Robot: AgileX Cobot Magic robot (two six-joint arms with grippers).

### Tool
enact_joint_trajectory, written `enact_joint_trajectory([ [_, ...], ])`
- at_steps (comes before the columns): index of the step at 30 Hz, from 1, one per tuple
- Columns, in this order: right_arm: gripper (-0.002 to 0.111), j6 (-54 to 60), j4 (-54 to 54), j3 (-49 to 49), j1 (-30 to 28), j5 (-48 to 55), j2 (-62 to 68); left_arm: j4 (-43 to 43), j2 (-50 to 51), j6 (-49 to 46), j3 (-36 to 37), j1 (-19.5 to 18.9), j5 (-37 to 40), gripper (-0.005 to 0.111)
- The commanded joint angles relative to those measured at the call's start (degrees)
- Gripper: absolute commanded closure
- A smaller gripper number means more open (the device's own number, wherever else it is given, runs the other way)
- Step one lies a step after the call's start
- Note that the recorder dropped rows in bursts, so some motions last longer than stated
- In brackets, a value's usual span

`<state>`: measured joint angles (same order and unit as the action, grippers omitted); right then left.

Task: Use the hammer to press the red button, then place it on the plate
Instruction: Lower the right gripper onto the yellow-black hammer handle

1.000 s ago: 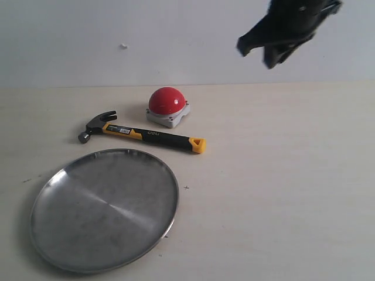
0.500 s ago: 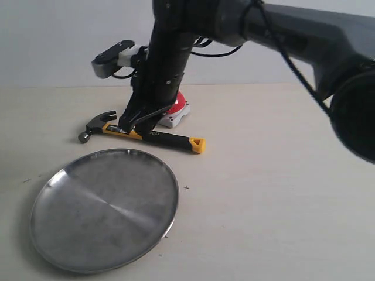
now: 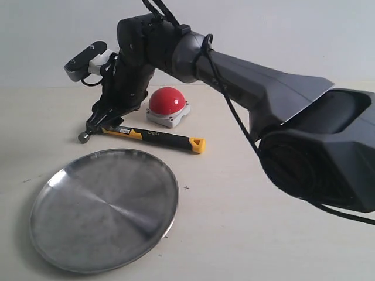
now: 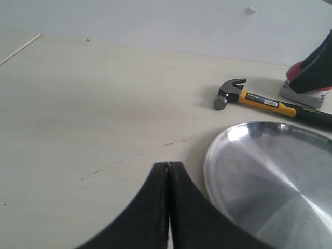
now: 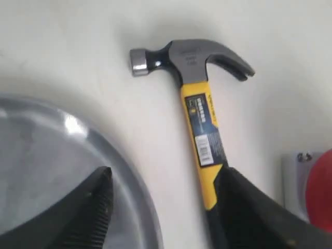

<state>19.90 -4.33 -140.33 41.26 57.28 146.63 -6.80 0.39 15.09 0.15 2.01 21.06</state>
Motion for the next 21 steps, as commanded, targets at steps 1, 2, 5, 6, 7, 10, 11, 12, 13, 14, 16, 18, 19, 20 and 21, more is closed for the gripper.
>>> enact_joint_trajectory([
  [1,0.050,-0.75,0.78,-4.78,0.06,-4.59,3.60,-0.07,-0.39,-0.13,-0.15,0.20,-0.17,0.107],
  [2,0.050,-0.75,0.81,-5.47,0.06,-5.60,4.43,-0.07,-0.39,-0.13,-0.15,0.20,-0.17,0.107],
  [5,0.050,-0.75,1.43,-7.07,0.06,-7.67,6.37,-0.07,-0.39,-0.13,-0.15,0.20,-0.17,0.107],
  [6,0.050,-0.75,1.71,-7.58,0.06,-7.93,7.19,-0.07,-0.39,-0.13,-0.15,0.20,-0.17,0.107],
  [7,0.050,-0.75,1.71,-7.93,-0.07,-7.80,7.64,-0.07,-0.39,-0.13,-0.15,0.20,-0.17,0.107],
  [10,0.050,-2.76,1.84,-8.74,-0.62,-7.79,9.28,-0.07,-0.39,-0.13,-0.15,0.20,-0.17,0.107],
  [11,0.050,-3.41,1.99,-8.74,-0.99,-8.02,9.71,-0.07,-0.39,-0.13,-0.15,0.20,-0.17,0.107],
  [12,0.050,-3.63,1.98,-8.74,-1.34,-8.03,10.07,-0.07,-0.39,-0.13,-0.15,0.20,-0.17,0.107],
  [13,0.050,-3.63,1.85,-8.74,-1.62,-8.03,10.14,-0.07,-0.39,-0.13,-0.15,0.20,-0.17,0.107],
  [14,0.050,-3.63,1.85,-8.74,-1.99,-8.03,10.46,-0.07,-0.39,-0.13,-0.15,0.20,-0.17,0.107],
  [16,0.050,-3.73,1.74,-8.74,-2.59,-7.91,11.00,-0.07,-0.39,-0.13,-0.15,0.20,-0.17,0.107],
  [18,0.050,-3.61,1.16,-8.74,-2.99,-7.91,11.28,-0.07,-0.39,-0.13,-0.15,0.20,-0.17,0.107],
  [19,0.050,-3.61,1.04,-8.74,-2.99,-8.16,11.51,-0.07,-0.39,-0.13,-0.15,0.20,-0.17,0.107],
  [20,0.050,-3.50,0.91,-8.74,-2.99,-8.31,11.61,-0.07,-0.39,-0.13,-0.15,0.20,-0.17,0.107],
  [21,0.050,-3.52,0.91,-8.74,-2.99,-8.59,11.86,-0.07,-0.39,-0.13,-0.15,0.20,-0.17,0.107],
])
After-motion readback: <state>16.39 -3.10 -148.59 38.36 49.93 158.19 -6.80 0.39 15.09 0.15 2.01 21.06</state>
